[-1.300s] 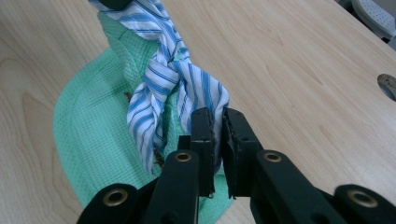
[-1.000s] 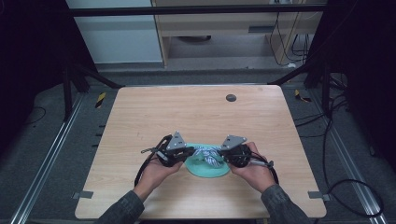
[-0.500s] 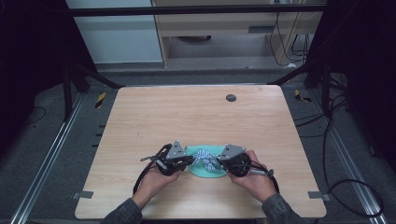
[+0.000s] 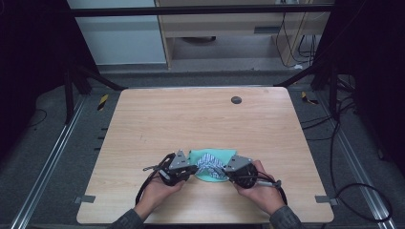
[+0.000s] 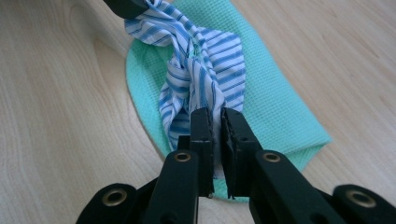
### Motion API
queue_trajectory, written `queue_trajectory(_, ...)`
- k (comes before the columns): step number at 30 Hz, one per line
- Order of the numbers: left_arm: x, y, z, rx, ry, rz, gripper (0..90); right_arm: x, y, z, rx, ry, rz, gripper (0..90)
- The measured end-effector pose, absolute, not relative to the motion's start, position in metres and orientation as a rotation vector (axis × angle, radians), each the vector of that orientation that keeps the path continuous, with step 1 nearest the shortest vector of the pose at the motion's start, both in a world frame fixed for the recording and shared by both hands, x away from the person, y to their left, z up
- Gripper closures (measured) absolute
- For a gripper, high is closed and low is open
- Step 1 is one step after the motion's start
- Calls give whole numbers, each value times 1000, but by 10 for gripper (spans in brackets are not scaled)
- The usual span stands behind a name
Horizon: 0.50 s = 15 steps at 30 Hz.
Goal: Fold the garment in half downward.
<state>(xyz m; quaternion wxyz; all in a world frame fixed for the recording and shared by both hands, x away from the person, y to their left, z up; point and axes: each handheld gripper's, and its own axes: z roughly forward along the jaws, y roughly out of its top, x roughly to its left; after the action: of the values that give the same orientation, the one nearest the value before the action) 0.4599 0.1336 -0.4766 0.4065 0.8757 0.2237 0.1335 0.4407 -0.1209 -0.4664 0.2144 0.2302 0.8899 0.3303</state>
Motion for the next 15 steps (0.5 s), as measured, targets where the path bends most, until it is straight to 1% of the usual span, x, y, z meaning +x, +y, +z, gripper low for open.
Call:
queue_trajectory(11, 444, 141, -491, 2238, 554, 290, 900, 425, -122, -475, 615, 2497, 917, 842)
queue_trajectory(15, 443, 140, -491, 2246, 555, 301, 900, 421, -122, -479, 608, 2501, 916, 842)
